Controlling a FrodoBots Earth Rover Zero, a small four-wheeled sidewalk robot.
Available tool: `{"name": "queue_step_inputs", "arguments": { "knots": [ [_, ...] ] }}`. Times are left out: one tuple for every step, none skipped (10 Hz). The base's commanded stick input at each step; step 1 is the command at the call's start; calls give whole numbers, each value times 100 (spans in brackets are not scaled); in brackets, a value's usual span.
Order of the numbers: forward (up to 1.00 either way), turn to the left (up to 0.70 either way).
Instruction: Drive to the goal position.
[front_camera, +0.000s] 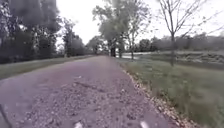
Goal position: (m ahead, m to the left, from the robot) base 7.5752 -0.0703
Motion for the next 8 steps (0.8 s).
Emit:
{"name": "queue_step_inputs", "arguments": {
  "knots": [
    [70,0],
    [70,0],
    [70,0],
    [70,0],
    [70,0],
    [70,0],
    [70,0],
    [70,0]
  ]
}}
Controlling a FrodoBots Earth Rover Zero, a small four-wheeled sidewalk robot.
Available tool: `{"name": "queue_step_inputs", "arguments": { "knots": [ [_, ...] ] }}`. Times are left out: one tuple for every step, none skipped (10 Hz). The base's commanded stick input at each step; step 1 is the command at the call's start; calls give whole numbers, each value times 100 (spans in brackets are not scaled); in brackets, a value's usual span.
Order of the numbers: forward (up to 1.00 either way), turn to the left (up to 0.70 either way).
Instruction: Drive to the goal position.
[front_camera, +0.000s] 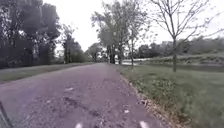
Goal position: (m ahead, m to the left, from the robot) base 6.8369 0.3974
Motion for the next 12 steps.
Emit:
{"name": "queue_step_inputs", "arguments": {
  "knots": [
    [70,0],
    [70,0],
    [70,0],
    [70,0],
    [70,0],
    [70,8],
    [70,35],
    [70,35],
    [70,35],
    [70,35],
    [70,35],
    [70,35]
  ]
}}
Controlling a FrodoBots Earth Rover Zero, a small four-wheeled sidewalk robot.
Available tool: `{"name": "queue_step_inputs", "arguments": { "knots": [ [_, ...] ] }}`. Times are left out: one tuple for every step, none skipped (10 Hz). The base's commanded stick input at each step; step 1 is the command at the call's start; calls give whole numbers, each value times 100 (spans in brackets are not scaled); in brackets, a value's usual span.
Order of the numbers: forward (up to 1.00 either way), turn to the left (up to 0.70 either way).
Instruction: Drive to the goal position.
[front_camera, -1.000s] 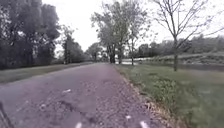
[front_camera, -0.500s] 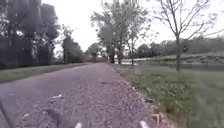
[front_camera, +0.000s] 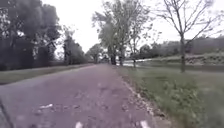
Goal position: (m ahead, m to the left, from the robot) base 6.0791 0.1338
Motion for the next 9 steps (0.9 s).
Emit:
{"name": "queue_step_inputs", "arguments": {
  "knots": [
    [70,35],
    [70,35],
    [70,15],
    [70,0],
    [70,0],
    [70,0],
    [70,0],
    [70,0],
    [70,0]
  ]
}}
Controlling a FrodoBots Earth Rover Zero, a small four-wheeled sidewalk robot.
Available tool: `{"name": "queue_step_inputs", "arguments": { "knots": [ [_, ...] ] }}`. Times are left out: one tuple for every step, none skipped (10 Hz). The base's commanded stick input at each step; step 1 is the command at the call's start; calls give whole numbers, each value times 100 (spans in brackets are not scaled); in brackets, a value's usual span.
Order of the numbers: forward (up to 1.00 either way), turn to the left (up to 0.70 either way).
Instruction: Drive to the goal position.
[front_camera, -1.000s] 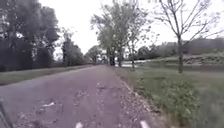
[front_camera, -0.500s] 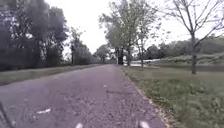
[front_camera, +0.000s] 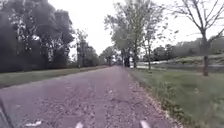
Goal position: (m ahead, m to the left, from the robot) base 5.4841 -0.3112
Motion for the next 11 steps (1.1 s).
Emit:
{"name": "queue_step_inputs", "arguments": {
  "knots": [
    [70,0],
    [70,0],
    [70,0],
    [70,0],
    [70,0],
    [70,0],
    [70,0],
    [70,0],
    [70,0],
    [70,0],
    [70,0]
  ]
}}
